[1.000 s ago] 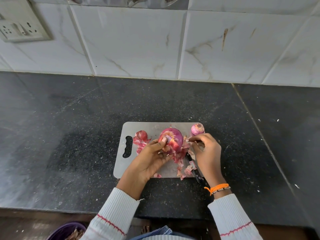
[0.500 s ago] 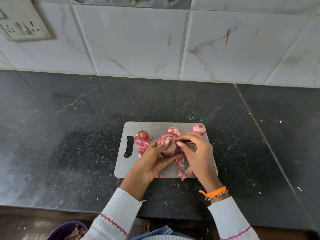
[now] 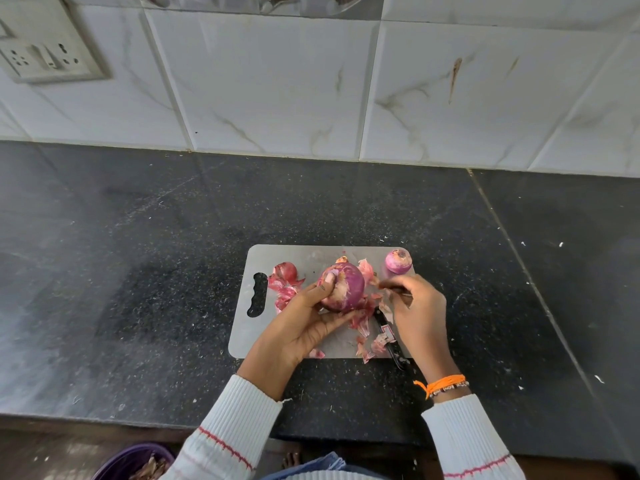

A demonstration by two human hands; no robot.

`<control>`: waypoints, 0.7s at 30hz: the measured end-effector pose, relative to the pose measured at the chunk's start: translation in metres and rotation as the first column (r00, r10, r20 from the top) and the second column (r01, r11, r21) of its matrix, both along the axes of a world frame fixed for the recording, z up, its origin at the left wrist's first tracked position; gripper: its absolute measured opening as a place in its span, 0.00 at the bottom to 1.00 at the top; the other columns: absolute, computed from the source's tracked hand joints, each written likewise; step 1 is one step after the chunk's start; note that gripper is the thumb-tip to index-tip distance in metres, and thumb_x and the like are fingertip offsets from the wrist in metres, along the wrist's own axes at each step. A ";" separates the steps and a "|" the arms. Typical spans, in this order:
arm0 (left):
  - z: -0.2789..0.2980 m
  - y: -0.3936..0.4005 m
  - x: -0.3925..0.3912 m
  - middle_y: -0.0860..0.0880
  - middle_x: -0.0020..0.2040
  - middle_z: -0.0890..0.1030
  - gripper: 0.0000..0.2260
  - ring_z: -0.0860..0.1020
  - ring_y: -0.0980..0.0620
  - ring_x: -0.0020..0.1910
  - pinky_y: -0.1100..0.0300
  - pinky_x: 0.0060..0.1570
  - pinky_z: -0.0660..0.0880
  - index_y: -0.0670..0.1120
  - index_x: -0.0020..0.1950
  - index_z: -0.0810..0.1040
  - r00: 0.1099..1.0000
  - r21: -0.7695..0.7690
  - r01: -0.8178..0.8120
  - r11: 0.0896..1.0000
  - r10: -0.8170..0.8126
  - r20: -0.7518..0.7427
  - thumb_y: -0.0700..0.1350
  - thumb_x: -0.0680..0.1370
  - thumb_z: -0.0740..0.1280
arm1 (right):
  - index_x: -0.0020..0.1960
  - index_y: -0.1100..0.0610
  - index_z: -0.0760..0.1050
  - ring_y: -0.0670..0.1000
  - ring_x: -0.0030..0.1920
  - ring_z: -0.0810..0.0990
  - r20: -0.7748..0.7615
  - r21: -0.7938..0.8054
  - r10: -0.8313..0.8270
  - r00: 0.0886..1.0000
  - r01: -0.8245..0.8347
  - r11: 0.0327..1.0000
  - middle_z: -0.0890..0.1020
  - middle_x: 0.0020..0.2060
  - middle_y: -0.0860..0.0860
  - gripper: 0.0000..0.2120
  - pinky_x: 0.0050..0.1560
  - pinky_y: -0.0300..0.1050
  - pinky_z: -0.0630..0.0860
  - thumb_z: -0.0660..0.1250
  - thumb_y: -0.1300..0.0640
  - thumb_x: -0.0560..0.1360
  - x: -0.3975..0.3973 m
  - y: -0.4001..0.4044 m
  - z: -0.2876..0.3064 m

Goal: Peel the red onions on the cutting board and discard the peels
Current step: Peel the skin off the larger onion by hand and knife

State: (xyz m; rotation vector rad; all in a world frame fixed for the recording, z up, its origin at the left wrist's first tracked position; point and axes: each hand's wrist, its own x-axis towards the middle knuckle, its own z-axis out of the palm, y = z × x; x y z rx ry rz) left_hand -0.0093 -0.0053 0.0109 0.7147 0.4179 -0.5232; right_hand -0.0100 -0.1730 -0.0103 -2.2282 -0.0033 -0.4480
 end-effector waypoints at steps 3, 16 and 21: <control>-0.002 0.000 0.000 0.41 0.48 0.80 0.11 0.79 0.48 0.46 0.59 0.40 0.81 0.40 0.53 0.75 1.000 0.087 0.012 0.996 -0.012 0.005 0.43 0.73 0.67 | 0.50 0.58 0.81 0.44 0.47 0.78 -0.109 0.005 0.050 0.993 -0.050 0.999 0.82 0.47 0.51 0.11 0.50 0.34 0.75 0.66 0.69 0.72 -0.001 0.006 0.000; -0.005 -0.002 -0.002 0.40 0.54 0.78 0.17 0.79 0.44 0.50 0.54 0.49 0.78 0.43 0.65 0.70 0.984 0.159 -0.002 0.987 -0.027 0.178 0.33 0.77 0.62 | 0.62 0.44 0.71 0.45 0.60 0.77 -0.137 0.546 0.420 0.897 -0.286 0.788 0.76 0.62 0.49 0.28 0.56 0.39 0.76 0.71 0.68 0.69 -0.006 0.022 0.005; -0.009 0.003 0.004 0.48 0.57 0.79 0.12 0.79 0.54 0.55 0.53 0.56 0.77 0.49 0.57 0.79 0.819 0.761 -0.263 0.593 -0.280 0.501 0.39 0.75 0.68 | 0.61 0.49 0.71 0.45 0.57 0.79 -0.114 0.614 0.394 0.912 -0.248 0.750 0.77 0.60 0.52 0.26 0.53 0.38 0.77 0.70 0.71 0.69 -0.009 0.018 0.002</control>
